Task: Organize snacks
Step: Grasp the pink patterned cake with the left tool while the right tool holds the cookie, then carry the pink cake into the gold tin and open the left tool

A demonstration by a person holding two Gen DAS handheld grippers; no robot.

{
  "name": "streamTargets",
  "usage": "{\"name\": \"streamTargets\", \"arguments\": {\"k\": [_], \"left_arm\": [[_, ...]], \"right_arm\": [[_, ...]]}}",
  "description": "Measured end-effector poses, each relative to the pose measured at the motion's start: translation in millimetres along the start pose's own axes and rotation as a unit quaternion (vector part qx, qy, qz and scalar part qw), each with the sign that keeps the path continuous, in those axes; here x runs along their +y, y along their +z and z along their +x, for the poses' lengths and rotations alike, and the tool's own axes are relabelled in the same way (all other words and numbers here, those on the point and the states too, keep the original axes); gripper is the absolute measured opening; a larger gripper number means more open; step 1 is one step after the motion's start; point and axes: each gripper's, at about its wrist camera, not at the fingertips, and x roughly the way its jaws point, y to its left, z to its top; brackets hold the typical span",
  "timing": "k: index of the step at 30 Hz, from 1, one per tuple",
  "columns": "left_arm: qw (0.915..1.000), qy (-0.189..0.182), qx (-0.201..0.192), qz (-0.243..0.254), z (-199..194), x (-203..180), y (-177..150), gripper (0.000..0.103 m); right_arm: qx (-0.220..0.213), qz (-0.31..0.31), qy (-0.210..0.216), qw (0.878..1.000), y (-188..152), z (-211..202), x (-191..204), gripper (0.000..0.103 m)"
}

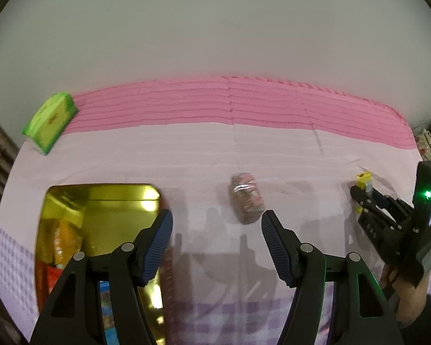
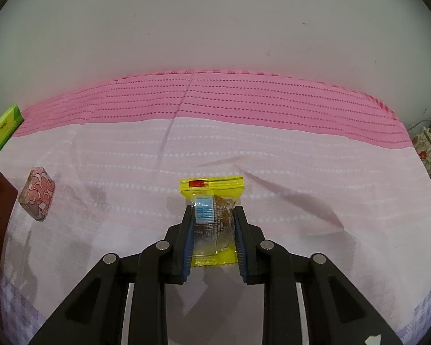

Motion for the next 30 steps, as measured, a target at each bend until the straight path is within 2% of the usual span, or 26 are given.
{"name": "streamTargets", "arguments": {"k": [7,12,19,24,26,30], "left_arm": [[0.9997,-0.009,0.022,-0.004,33,-16,13,0.065],[0.9992,-0.001,0.040,-0.003,55,-21,21,0.053],[0.9984,0.013,0.053,0.015,78,-34,25,0.051],[0.9973,0.013,0.067,0.026,87,-38,19,0.030],[0.9975,0.010,0.064,0.027,86,-39,16,0.026],[0.9975,0.009,0.063,0.032,78,-39,10,0.025]], "right_arm": [[0.001,0.001,0.007,1.000,3,1,-2,0.026],[0.001,0.002,0.009,1.000,3,1,-2,0.027],[0.000,0.003,0.009,1.000,3,1,-2,0.027],[0.000,0.003,0.009,1.000,2,1,-2,0.027],[0.000,0.003,0.009,1.000,2,1,-2,0.027],[0.000,0.003,0.009,1.000,2,1,-2,0.027]]}}
